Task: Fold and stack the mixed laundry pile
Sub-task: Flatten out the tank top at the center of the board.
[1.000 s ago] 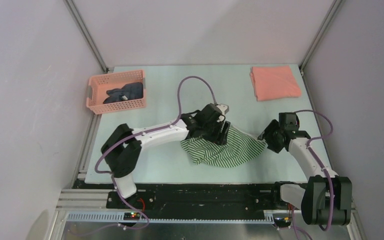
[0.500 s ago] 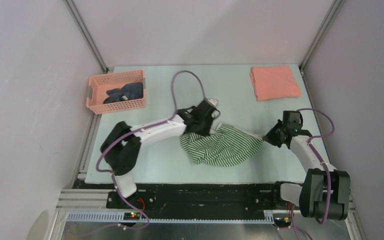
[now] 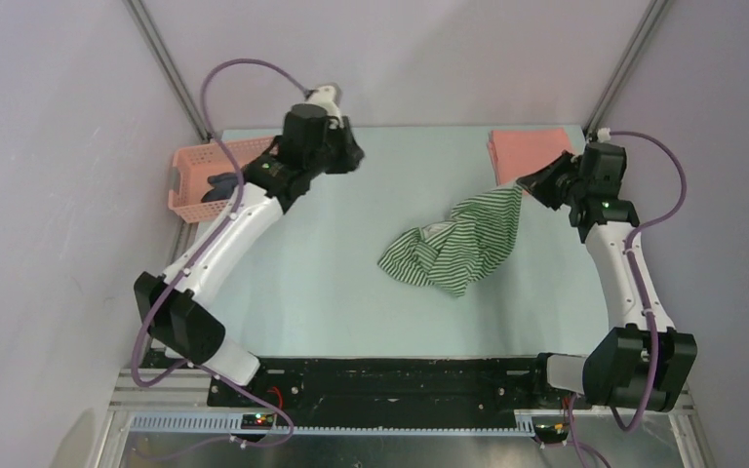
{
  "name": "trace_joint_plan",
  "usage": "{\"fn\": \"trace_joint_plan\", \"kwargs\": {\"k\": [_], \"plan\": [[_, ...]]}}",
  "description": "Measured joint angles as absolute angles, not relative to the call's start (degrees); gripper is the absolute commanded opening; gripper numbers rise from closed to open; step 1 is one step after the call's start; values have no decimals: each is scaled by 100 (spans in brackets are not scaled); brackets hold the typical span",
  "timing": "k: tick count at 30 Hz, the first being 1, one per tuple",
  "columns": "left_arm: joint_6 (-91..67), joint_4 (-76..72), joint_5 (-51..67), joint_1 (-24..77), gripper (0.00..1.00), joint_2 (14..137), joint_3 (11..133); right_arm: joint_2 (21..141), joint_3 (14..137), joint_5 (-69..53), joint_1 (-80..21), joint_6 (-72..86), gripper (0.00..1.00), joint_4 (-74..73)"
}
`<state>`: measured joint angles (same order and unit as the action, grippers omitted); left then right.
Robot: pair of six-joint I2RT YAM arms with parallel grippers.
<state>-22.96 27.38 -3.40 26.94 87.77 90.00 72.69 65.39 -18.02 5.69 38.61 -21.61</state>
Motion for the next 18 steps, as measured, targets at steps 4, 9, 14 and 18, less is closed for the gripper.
{"fn": "trace_joint_plan", "kwargs": {"k": [4,9,14,18], "plan": [[-2187,2707,-126,3479,51,9074,9000,7218,6191,-1890,578,3946,0,-2388],[-2211,2550,86,4447,62,10248,9011,6969,5513,-1894,580,3942,0,-2681],[-2311,2543,386,4991,67,11557,9386,6611,5256,-1894,582,3872,0,-2812],[-2399,2567,543,5111,69,12092,9697,6495,5166,-1896,589,3774,0,-2816]]}}
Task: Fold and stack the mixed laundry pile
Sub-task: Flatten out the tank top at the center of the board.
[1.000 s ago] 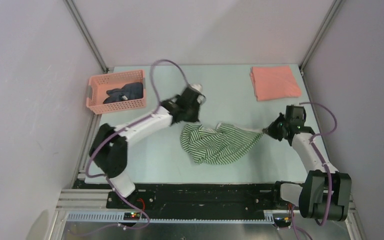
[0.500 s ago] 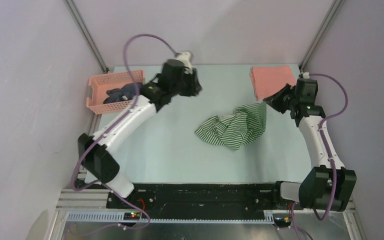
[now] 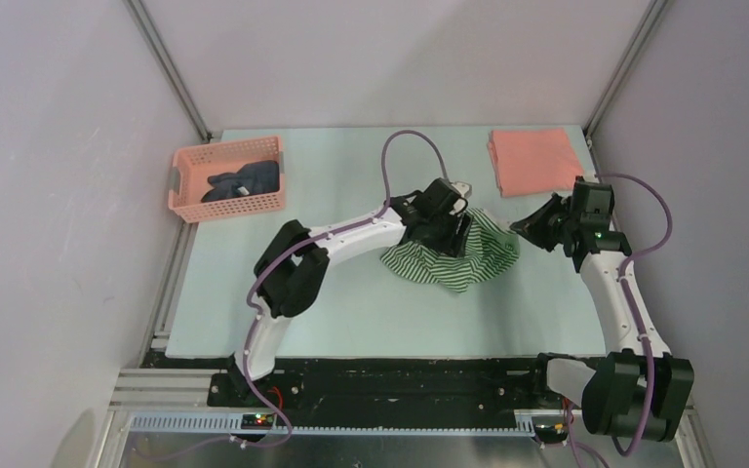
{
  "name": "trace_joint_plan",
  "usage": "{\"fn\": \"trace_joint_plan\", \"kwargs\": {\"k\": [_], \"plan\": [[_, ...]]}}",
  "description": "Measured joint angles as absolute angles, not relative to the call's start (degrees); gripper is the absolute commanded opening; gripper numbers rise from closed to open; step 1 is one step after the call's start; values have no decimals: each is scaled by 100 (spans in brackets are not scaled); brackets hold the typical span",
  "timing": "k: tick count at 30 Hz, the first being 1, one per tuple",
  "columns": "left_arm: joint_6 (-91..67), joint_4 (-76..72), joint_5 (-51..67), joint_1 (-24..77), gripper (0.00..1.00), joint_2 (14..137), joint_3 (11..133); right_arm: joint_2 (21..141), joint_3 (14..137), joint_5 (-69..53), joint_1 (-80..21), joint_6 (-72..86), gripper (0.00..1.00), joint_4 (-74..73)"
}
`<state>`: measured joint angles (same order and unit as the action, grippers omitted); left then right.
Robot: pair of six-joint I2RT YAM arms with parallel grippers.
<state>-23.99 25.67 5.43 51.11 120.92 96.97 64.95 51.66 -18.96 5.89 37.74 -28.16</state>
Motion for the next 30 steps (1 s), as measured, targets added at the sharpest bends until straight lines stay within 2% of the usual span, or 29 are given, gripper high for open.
{"fn": "trace_joint_plan", "kwargs": {"k": [2,4,5,7,8,15,24,30], "plan": [[-2401,2558,580,5113,65,12230,9859,6451,5100,-1896,602,3747,0,-2821],[-2408,2530,587,5113,42,12342,10040,6427,5043,-1903,624,3736,0,-2821],[-2427,2497,593,5113,24,12394,10121,6427,5030,-1909,635,3728,0,-2823],[-2464,2440,569,5111,6,12475,10213,6427,5006,-1922,663,3721,0,-2814],[-2438,2447,519,5109,3,12486,10213,6427,4995,-1925,687,3704,0,-2812],[-2445,2534,196,4836,0,11931,9835,6523,5006,-1962,1007,3675,0,-2473],[-2508,2408,84,2633,0,9310,9295,7089,6477,-2147,1579,3824,0,-2473],[-2545,2300,21,2526,0,7795,8501,6681,6648,-2080,1828,3894,0,-2862]]}}
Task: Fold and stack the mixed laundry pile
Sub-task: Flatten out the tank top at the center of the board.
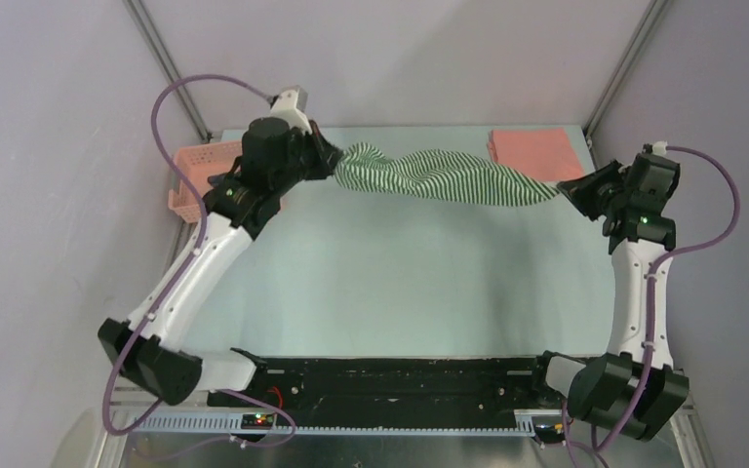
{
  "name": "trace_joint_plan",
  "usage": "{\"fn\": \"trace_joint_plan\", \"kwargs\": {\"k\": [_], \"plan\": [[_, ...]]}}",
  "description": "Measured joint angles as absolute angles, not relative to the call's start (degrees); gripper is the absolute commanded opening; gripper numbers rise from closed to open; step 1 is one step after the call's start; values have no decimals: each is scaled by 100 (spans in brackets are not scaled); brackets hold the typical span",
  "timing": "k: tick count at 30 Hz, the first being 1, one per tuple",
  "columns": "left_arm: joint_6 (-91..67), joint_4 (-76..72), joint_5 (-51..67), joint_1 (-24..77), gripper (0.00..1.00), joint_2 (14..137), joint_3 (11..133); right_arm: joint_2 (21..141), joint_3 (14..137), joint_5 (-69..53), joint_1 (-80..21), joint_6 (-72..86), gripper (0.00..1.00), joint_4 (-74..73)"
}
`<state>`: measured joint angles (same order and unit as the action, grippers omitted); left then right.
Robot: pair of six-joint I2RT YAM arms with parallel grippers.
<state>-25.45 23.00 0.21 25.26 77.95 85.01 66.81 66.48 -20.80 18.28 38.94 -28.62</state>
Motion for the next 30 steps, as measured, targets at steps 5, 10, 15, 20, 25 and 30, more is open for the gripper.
{"fn": "trace_joint_plan", "kwargs": {"k": [5,10,15,20,25,30], "plan": [[-2805,2169,89,2613,0,6965,6954,6101,6191,-2110,1861,3789,0,-3299],[-3155,2432,174,2609,0,6674,5229,5649,4925,-2300,1859,3719,0,-3573],[-3361,2735,349,2615,0,6488,4646,5612,4480,-2303,1861,3636,0,-3929],[-3518,2777,292,2637,0,5354,4665,4936,4678,-2300,1861,3642,5,-3999],[-3500,2897,215,2565,0,5408,5124,5146,5039,-2397,1861,3647,1,-3913],[-3450,3074,167,2414,0,6180,5717,5682,5472,-2512,1861,3695,0,-3787]]}}
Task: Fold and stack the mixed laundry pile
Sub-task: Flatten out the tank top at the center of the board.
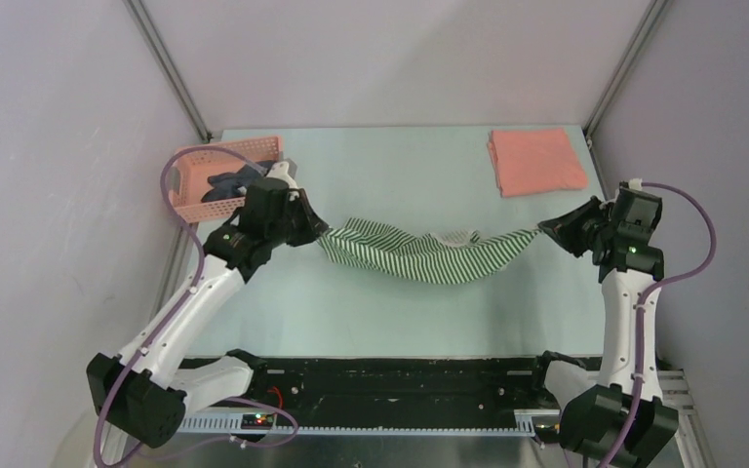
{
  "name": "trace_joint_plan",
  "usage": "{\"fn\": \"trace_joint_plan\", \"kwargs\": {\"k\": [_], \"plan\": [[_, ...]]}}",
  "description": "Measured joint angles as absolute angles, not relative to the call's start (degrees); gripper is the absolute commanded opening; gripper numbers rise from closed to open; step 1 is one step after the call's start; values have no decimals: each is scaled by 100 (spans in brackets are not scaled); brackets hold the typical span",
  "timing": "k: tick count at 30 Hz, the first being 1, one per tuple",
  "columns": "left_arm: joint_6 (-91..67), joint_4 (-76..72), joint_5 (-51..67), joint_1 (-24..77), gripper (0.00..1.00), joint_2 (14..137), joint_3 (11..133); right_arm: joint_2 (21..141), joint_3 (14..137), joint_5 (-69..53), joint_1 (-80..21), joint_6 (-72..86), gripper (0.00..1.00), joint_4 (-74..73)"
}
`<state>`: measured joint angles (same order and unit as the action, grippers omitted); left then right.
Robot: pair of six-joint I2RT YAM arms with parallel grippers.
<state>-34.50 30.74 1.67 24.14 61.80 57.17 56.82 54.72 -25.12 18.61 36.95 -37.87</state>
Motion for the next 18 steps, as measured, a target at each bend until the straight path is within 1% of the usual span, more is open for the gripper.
{"fn": "trace_joint_plan", "kwargs": {"k": [6,10,18], "plan": [[-3446,3203,167,2397,0,6222,6182,5542,5800,-2554,1861,3754,0,-3785],[-3448,3251,169,2397,0,6064,6200,5435,5885,-2593,1861,3680,0,-3986],[-3450,3726,132,2397,0,4871,5839,4766,5896,-2683,1868,3380,1,-4901]]}}
